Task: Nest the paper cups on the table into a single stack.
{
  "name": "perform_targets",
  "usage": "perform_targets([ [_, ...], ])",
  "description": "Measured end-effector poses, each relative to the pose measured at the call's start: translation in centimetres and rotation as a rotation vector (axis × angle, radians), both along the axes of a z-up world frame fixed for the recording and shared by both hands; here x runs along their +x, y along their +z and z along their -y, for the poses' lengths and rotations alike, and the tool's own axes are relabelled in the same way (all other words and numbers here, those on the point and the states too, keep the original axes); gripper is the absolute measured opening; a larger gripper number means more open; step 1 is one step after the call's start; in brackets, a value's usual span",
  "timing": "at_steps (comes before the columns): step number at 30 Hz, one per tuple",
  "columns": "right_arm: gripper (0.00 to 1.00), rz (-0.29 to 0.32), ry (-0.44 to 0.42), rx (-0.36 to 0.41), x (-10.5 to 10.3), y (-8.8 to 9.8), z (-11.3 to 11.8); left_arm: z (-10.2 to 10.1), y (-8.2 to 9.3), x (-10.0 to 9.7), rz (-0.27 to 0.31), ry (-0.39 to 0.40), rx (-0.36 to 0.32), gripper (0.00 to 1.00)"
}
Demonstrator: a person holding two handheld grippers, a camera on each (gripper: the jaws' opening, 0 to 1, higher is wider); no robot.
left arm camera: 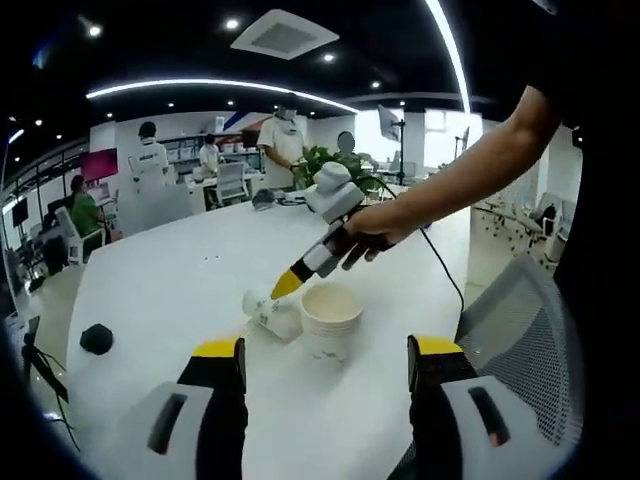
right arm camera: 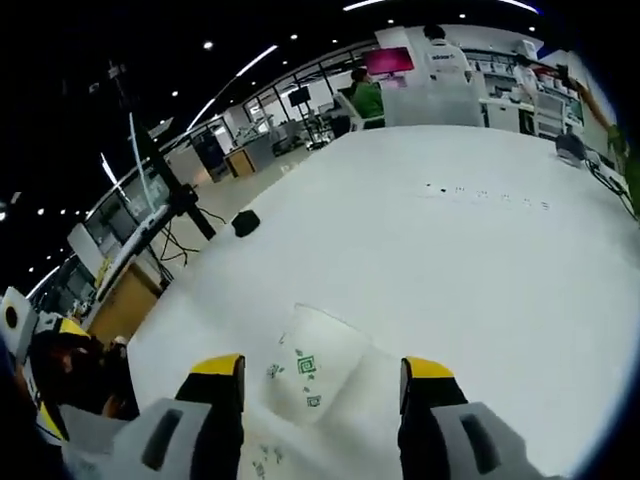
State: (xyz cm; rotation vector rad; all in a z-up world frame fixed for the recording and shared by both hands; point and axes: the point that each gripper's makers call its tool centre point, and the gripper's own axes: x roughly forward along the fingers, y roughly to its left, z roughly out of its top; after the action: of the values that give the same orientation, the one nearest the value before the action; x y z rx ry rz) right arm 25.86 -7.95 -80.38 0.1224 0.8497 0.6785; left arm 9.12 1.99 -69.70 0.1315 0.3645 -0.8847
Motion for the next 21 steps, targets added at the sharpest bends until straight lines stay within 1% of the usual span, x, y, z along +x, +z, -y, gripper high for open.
perform_targets([
  [5, 0.58, -0.031, -0.01, -0.002, 0.2, -0.7, -0.7, 0.0, -0.2, -0.1, -0.006, 0.011, -0.004, 0.63],
  [11, 0.54, -0.056, -0.007, -0.01, 0.0, -1.4, -1.6, -0.1, -0.8, -0.2, -0.015, 0.017, 0.02, 0.61],
  [14, 0.53, -0.067, -0.009, -0.021, 0.5, -2.2, -1.9, -0.3, -0.8, -0.1, -0.017, 0.032, 0.011, 0.6],
  [18, 0.48, -0.08, -0.029, -0.018, 0.6, -2.2, -1.8, -0.4, -0.8, 0.0, -0.021, 0.043, 0.009, 0.6],
  [21, 0.46, -0.089, -0.052, -0.014, 0.5, -2.3, -1.8, -0.4, -1.0, -0.1, -0.027, 0.042, 0.012, 0.59],
])
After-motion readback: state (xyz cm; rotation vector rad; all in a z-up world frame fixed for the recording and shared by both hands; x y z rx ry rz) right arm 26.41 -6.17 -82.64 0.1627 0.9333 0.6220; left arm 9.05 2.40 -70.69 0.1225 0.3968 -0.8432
